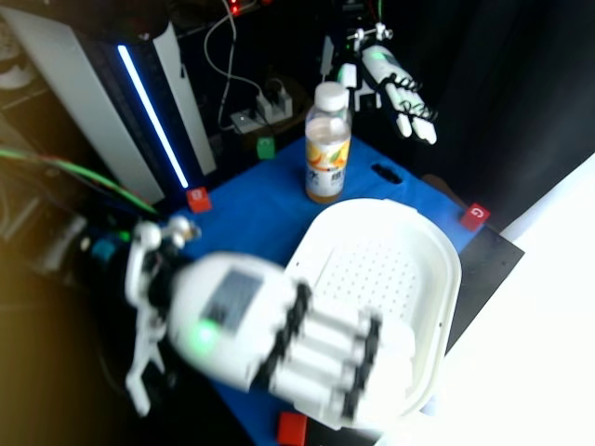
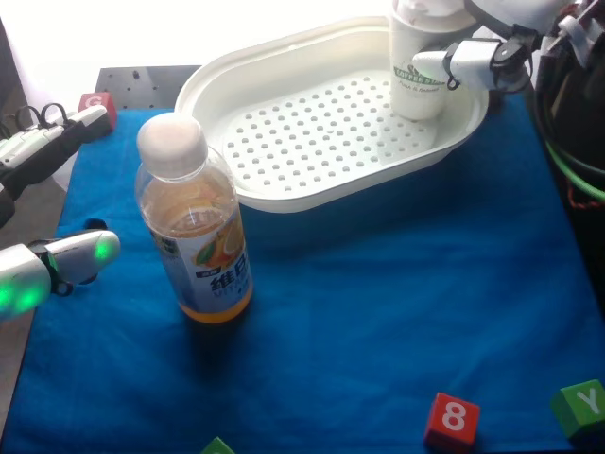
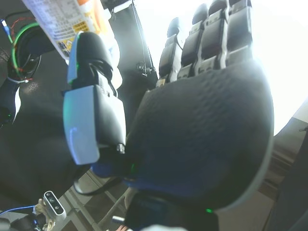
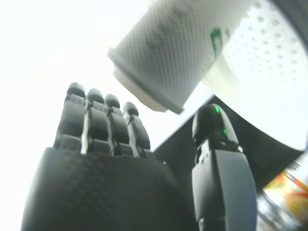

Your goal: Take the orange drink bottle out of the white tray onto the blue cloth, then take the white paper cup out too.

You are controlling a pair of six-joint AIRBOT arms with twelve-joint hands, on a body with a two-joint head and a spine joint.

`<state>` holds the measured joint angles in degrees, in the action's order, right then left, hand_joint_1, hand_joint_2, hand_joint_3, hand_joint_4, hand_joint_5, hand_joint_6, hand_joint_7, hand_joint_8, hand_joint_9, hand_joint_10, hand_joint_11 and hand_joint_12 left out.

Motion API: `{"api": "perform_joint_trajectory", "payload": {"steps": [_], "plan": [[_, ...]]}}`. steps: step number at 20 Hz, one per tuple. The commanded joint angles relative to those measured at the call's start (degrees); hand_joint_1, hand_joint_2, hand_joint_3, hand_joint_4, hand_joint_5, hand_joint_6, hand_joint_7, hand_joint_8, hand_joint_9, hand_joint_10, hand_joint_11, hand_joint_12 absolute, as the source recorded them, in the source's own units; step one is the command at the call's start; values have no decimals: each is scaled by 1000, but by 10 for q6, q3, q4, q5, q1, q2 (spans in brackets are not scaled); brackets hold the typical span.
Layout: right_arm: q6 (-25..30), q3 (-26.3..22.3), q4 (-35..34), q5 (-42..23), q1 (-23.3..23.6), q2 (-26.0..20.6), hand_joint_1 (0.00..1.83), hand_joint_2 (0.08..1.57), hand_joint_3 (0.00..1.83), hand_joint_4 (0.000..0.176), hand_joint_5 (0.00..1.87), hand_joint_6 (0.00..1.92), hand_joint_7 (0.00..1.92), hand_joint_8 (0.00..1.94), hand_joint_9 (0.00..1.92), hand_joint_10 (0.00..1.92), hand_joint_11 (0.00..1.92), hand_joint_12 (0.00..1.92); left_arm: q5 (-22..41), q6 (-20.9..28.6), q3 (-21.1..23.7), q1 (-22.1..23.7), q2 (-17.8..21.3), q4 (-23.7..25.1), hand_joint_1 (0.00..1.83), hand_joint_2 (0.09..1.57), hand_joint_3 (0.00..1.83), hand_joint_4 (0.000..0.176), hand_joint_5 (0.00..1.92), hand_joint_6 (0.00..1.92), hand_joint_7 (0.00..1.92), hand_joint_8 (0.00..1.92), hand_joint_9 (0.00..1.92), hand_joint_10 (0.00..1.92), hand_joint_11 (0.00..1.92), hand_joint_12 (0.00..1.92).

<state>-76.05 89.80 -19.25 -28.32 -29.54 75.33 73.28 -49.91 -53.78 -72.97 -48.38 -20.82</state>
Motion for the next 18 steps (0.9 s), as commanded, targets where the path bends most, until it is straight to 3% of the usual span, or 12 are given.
{"api": "perform_joint_trajectory", "payload": {"steps": [1,3,4,5,7,8,10,12,14,15,16,18], "plan": [[-1,10,-2,-49,10,9,501,1175,0,24,0,0,0,0,0,0,0,0,71,1,-4,6,-1,1,443,1215,0,103,61,2,0,0,0,0,0,122],[-1,32,-18,-37,10,28,485,1169,0,1,0,0,0,0,0,0,15,7,71,1,-4,6,-1,1,453,1200,0,111,59,2,0,0,0,0,0,261],[-1,35,-21,-36,10,31,463,1155,0,5,0,0,0,0,0,0,40,22,72,1,-4,6,0,1,457,1203,1,101,58,1,0,0,0,0,0,271],[-1,35,-21,-36,10,32,471,1136,0,8,0,0,0,0,0,0,7,236,72,1,-4,6,0,1,465,1198,0,108,56,0,0,0,0,0,0,219],[-1,31,-21,-36,10,32,472,1110,0,24,0,0,0,0,0,0,0,520,71,1,-4,6,-1,1,479,1195,0,95,56,0,0,0,0,0,0,229],[-1,30,-21,-36,10,32,472,1109,0,27,0,0,0,0,0,0,0,557,70,1,-5,6,-1,1,482,1191,0,99,58,1,0,0,0,0,0,223],[-1,28,-21,-37,10,32,480,1134,1,34,0,0,0,0,0,0,0,235,71,1,-5,6,-1,1,481,1188,0,92,45,6,0,0,0,0,2,10],[-1,28,-21,-37,10,32,505,1137,1,30,0,0,0,0,0,0,0,203,72,1,-5,6,-2,1,490,1184,0,100,55,8,0,0,0,0,30,16],[-1,28,-21,-36,10,32,510,1189,5,3,52,16,5,1,0,0,0,446,73,2,-5,6,-2,-1,488,1190,0,103,50,4,0,0,0,0,80,44],[-1,27,-21,-36,10,32,562,1204,3,0,183,63,136,24,79,28,0,680,73,2,-5,6,-2,-1,481,1198,0,108,40,4,0,0,0,0,15,245],[0,27,-21,-35,10,32,677,1224,3,0,374,291,446,309,298,925,190,1557,74,2,-5,6,-3,-2,490,1201,0,95,37,2,0,0,0,0,2,207],[2,27,-21,-33,10,32,783,1252,1,0,369,876,589,765,522,1280,422,1769,75,2,-4,6,-3,-4,489,1203,0,89,41,3,0,0,0,0,0,199]]}}
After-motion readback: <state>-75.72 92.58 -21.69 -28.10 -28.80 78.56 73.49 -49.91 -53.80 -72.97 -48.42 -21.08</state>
